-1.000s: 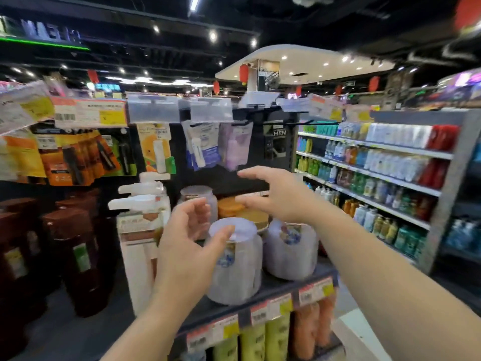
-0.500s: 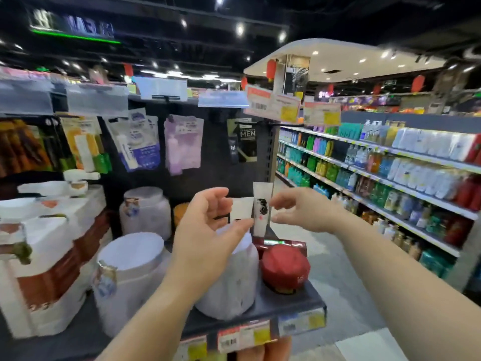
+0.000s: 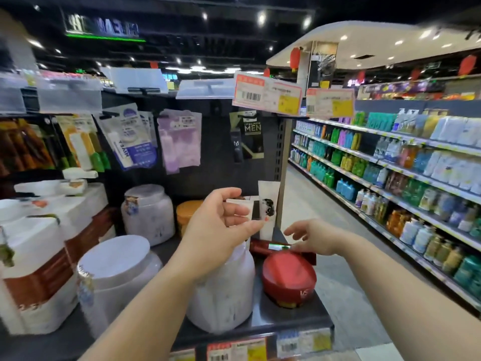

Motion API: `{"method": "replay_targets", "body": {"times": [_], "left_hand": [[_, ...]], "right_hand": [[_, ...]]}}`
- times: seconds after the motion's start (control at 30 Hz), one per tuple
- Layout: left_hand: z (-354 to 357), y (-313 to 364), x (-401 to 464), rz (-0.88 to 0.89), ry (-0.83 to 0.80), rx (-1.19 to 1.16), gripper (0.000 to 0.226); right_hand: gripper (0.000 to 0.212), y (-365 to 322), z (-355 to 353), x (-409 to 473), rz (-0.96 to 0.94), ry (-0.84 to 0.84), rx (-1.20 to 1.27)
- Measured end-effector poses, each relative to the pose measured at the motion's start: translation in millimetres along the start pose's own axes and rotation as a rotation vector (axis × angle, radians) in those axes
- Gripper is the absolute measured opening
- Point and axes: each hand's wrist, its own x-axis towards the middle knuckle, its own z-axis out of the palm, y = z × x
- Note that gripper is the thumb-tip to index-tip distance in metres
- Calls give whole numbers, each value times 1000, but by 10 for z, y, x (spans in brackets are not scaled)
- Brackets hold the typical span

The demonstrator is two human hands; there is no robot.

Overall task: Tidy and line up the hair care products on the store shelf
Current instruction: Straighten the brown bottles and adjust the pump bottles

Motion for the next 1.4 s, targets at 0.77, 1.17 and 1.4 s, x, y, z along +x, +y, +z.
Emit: {"method": "replay_targets", "body": {"times": [0.77,1.17,1.4], "left_hand": [[-1,-59,6,-55,-20,55,69],[5,-38,10,-85,18,29,67],[-9,102,10,-94,76,-106,49]], "right_hand": [[43,25,157,469,-4,-189,-182],[45,-105,-177,96,-132,165,-65],[39,-225,-371,-442,-157,355,324]]}}
